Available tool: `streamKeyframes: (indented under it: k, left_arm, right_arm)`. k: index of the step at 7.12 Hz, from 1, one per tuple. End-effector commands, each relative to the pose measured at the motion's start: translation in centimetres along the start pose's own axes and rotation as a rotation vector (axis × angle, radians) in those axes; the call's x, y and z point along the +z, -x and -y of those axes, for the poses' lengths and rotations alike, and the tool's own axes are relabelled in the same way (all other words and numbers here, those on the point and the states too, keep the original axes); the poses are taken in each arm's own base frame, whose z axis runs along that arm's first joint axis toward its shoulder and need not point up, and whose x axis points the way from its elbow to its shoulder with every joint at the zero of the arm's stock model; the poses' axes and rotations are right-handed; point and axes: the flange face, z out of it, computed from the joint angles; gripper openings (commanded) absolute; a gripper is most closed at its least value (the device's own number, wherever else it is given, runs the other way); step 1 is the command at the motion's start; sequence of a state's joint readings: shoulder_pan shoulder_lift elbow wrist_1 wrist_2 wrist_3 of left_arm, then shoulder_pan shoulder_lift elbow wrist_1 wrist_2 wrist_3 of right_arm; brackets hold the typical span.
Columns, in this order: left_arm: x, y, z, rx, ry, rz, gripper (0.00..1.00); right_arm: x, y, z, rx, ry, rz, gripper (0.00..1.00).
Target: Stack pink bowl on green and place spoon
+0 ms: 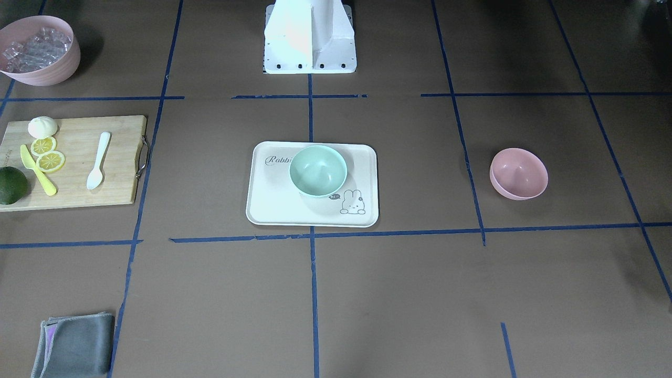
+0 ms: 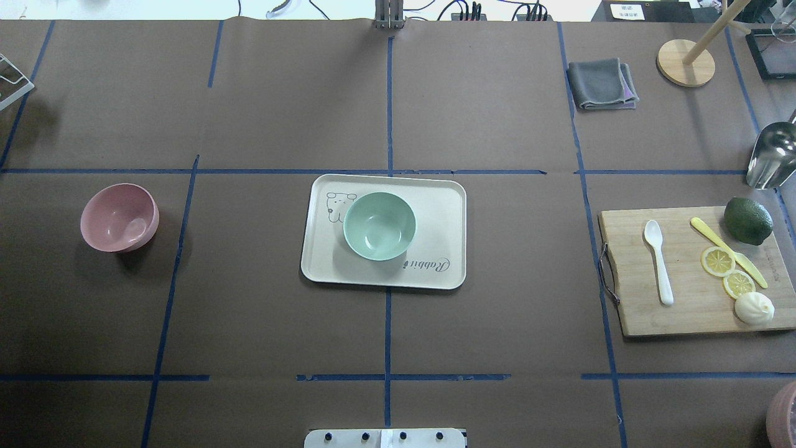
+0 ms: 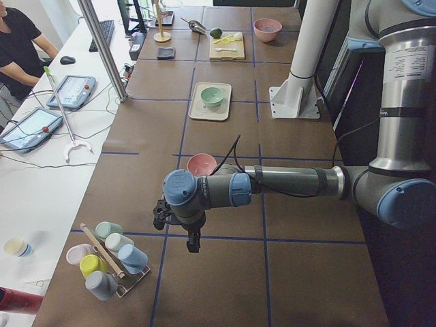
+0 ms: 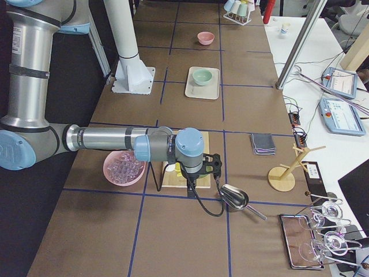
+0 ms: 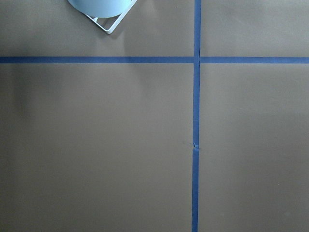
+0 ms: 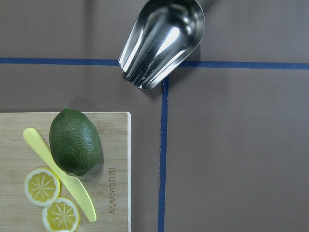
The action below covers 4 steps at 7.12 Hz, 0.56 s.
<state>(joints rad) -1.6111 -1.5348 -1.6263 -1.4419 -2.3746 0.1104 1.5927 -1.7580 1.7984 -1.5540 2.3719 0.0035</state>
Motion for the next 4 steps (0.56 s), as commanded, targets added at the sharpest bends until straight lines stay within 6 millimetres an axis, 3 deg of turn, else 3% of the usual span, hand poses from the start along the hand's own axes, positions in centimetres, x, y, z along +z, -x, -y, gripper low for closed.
streamKeyframes:
  k: [1, 4]
  left_arm:
    - [-0.4, -0.4, 0.4, 0.008, -0.007, 0.001, 1.0]
    - [-2.5, -2.8, 1.0, 0.07, -0.059, 0.007, 1.0]
  right_arm:
    - [-0.1, 0.1, 0.0, -0.001, -0.001, 0.001, 1.0]
    - [0.0, 0.2, 0.0, 0.001, -0.001, 0.019, 1.0]
